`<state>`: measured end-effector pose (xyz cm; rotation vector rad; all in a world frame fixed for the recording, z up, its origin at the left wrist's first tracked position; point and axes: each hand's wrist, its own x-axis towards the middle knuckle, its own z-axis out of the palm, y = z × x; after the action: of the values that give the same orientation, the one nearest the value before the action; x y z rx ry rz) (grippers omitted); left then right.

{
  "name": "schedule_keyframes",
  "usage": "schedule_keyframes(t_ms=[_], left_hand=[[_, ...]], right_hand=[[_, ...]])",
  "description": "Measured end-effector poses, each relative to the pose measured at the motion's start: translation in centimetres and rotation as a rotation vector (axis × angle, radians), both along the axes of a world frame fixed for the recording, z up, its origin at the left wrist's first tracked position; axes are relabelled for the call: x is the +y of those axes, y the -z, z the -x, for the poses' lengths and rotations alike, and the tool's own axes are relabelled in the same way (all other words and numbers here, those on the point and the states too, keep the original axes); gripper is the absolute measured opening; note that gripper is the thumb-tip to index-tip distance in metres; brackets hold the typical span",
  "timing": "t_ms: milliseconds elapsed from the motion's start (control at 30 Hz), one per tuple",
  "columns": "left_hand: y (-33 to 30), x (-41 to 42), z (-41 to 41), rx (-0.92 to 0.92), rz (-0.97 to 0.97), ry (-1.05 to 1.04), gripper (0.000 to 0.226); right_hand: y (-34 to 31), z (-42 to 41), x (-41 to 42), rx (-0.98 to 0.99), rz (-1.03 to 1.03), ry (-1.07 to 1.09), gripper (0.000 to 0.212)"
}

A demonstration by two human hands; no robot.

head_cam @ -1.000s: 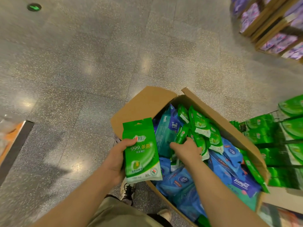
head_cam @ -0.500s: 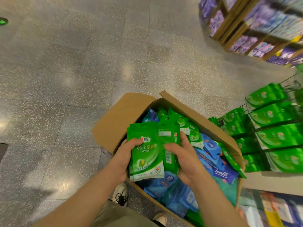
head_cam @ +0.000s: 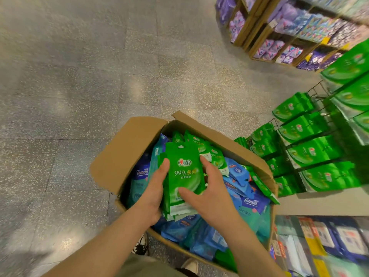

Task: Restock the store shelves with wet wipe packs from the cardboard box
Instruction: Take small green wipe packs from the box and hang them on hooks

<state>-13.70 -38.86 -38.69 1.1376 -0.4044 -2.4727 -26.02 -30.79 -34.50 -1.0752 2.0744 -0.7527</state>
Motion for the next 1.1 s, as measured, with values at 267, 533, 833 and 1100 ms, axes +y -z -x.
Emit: schedule_keyframes(t_ms=[267,533,833,1100], left_hand=[[1.8,2.2,3.5,-0.022,0.009,0.056,0.089],[1.2,5.5,7.0,-0.078,-0.046,0.017,0.048],[-0.1,11.5,8.5,-0.202,0.006,-0.087,0.042],[-2.4,16.3,10.3,-0.259,0.018,-0.169,0.036]], right_hand=[[1.2,5.5,2.9,-0.323,0.111,0.37,0.032],[9.5,19.8,10.0,0.567,-0.452,0.385,0.075],[14.3,26.8,11.4,0.494,-0.469,0.22,0.046],[8.9,24.2,16.5,0.343,0.059,0.281,0.049]])
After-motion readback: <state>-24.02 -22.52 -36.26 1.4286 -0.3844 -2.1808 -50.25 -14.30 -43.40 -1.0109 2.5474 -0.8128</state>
